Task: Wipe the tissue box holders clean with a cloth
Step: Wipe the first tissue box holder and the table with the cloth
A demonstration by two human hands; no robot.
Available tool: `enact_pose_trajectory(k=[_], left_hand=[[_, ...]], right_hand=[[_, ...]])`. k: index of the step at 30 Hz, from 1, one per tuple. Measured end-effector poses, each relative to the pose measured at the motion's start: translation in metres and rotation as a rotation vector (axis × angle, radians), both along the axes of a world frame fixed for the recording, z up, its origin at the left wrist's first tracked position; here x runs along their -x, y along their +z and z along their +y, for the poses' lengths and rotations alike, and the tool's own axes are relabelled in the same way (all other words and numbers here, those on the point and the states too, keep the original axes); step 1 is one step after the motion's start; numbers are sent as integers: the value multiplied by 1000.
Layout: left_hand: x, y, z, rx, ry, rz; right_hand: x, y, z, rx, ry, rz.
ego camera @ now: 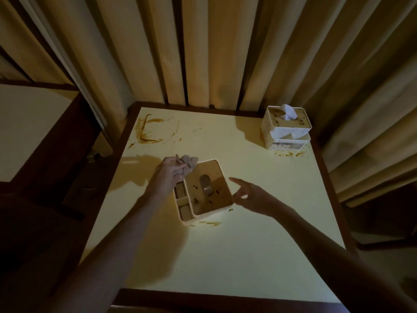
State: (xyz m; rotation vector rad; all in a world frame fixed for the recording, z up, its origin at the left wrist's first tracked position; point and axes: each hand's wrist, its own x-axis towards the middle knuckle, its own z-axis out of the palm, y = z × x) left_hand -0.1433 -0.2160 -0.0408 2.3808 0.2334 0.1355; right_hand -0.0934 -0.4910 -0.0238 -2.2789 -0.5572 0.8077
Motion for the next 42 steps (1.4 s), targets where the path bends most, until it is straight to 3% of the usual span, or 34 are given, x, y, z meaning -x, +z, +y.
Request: enact_pose_trajectory(k=[9, 17, 24, 28, 36, 42], left_hand=[[-15, 11, 26, -256, -325, 39], [-3, -3, 21, -449, -489, -91], [67, -2, 4, -215, -595, 3], [62, 7, 3, -170, -571, 87], [-12, 2, -6, -185, -137, -21], [37, 1, -8, -132, -318, 22]], right_hand=[[-3, 7, 33, 97, 104, -47], [-17, 12, 48, 355, 271, -52], [-24, 11, 52, 422, 260, -52], [-25, 9, 53, 431, 272, -37], [-24, 11, 51, 427, 290, -20], [-26, 7, 52, 444, 266, -42]])
